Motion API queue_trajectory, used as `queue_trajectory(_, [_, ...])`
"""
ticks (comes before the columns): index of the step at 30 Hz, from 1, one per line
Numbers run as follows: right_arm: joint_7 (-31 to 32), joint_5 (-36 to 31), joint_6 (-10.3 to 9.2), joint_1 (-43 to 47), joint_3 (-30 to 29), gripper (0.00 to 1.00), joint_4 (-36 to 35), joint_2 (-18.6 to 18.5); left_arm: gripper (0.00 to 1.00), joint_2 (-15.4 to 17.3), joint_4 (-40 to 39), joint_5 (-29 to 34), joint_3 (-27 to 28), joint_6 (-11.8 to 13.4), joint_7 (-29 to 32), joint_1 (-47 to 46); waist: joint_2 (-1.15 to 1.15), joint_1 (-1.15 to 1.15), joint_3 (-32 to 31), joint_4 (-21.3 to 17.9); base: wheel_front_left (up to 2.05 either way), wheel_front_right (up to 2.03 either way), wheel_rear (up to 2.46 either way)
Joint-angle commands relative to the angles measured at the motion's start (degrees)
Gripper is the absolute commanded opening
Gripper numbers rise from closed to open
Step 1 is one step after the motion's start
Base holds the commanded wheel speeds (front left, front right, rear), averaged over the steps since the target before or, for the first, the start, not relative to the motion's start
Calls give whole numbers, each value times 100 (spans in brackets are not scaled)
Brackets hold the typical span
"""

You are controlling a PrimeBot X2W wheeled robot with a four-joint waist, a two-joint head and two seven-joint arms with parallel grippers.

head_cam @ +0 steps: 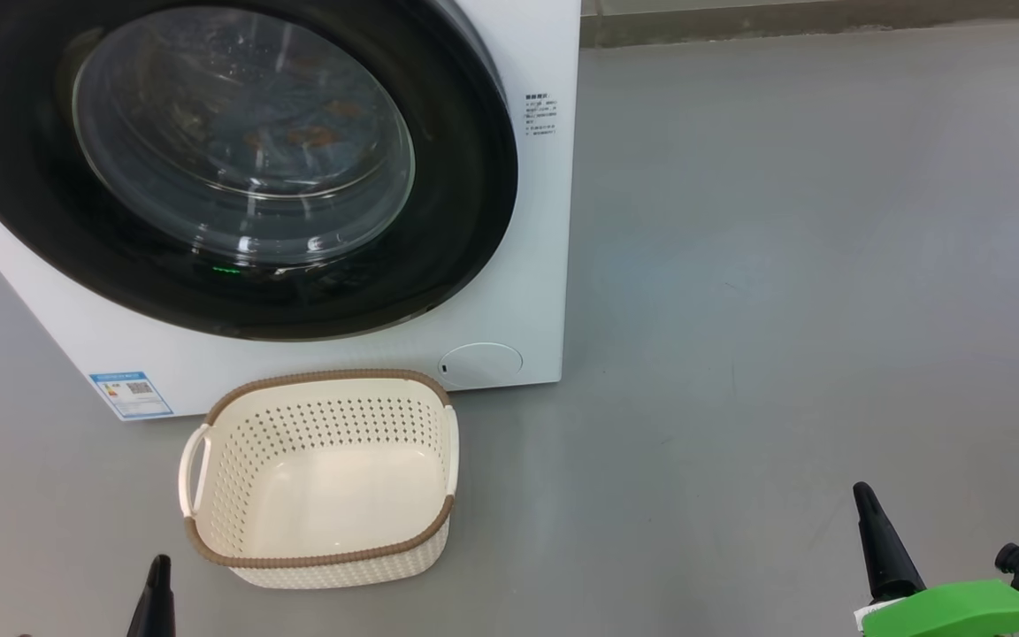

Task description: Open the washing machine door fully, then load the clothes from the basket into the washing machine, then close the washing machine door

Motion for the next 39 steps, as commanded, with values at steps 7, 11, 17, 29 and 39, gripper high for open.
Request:
queue_trajectory(7, [145, 635, -20, -299, 50, 0, -117, -64, 0, 56, -79, -582, 95, -10, 145, -358, 0, 0, 2, -13, 0, 0, 0])
queue_trajectory(11, [212, 910, -21, -320, 43, 0, -113, -66, 0, 54, -61, -837, 96, -11, 212, -405, 0, 0, 3, -21, 0, 0, 0])
queue_trajectory(17, [313, 1321, -23, -352, 34, 0, -107, -69, 0, 51, -34, -1219, 98, -12, 312, -476, 0, 0, 4, -31, 0, 0, 0])
queue_trajectory(29, [499, 2078, -26, -409, 16, 0, -94, -75, 0, 46, 15, -1922, 100, -13, 497, -605, 0, 0, 7, -50, 0, 0, 0])
queue_trajectory(39, [685, 2835, -29, -467, -2, 0, -82, -80, 0, 40, 65, -2624, 102, -14, 682, -735, 0, 0, 10, -70, 0, 0, 0])
